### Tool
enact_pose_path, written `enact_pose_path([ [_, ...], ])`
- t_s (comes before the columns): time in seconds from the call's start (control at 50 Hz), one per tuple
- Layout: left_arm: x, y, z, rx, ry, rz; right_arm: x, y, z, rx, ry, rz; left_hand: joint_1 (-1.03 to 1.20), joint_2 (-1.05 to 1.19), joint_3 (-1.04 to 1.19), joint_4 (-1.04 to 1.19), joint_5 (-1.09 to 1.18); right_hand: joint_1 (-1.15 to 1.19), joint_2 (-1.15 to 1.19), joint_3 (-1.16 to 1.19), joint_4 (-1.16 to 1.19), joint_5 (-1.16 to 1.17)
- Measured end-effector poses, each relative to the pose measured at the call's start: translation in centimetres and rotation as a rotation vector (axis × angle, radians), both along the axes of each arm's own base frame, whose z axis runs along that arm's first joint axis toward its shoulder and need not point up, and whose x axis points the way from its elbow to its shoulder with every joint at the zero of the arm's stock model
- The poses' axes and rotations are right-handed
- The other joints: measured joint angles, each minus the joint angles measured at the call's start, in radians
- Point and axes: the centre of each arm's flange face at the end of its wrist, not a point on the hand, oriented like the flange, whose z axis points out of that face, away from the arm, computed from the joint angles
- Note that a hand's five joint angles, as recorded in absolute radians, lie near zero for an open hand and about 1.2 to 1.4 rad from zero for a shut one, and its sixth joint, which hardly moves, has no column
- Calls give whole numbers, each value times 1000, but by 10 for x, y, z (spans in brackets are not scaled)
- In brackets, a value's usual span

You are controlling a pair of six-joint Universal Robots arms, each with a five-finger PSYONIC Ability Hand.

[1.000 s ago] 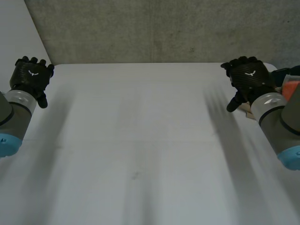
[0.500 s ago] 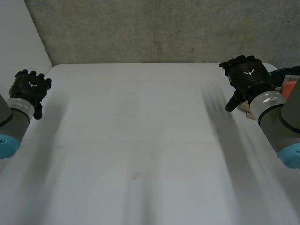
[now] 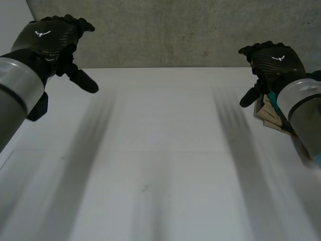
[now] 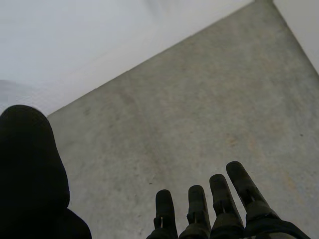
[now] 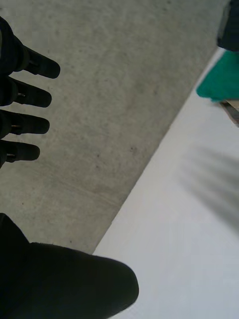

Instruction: Fold the laundry.

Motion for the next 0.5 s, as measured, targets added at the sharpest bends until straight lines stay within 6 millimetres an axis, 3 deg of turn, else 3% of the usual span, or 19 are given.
enact_pose_path([
  [0.1, 7, 6, -6, 46, -11, -1, -1, 7, 2, 36, 2, 3, 0, 0, 0, 0, 0, 0, 0, 0, 0, 0],
  [0.3, 18, -18, -44, 108, -97, 15, -1, 9, -3, 31, 41, 29, 0, 0, 0, 0, 0, 0, 0, 0, 0, 0],
  [0.5, 16, -19, -48, 97, -92, 15, 1, 9, -1, -9, 33, 32, 0, 0, 0, 0, 0, 0, 0, 0, 0, 0],
])
